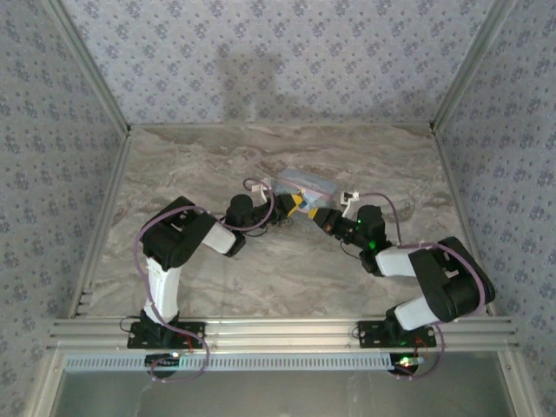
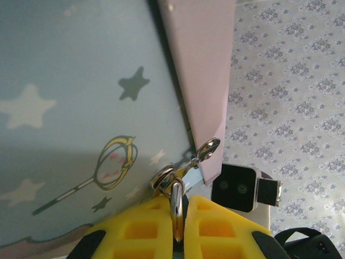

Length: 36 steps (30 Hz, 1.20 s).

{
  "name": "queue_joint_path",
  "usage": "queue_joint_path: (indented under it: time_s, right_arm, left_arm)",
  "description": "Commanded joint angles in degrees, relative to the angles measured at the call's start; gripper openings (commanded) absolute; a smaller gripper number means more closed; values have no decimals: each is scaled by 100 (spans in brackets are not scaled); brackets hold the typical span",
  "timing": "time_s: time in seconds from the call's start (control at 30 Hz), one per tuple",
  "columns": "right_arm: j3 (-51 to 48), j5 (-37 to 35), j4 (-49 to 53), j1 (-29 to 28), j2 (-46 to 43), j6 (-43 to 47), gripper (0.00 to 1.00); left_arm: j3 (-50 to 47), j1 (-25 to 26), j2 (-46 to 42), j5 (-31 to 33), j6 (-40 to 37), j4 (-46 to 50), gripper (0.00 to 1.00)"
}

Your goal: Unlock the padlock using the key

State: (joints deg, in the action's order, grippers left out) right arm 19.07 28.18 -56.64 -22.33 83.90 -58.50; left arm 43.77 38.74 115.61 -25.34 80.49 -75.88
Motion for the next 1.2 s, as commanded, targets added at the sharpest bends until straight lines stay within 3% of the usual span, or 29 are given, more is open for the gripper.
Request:
queue_joint_path:
  time_s: [0.0,1.17]
  right_arm:
    - [136,-156,-160,-5,52,31,0]
    - [417,-182,-501,-110,511,-69,0]
  left_arm:
    - [158,37,-135,-126,-33,-472,0]
    - [165,53,-166,-280,-5,-473,0]
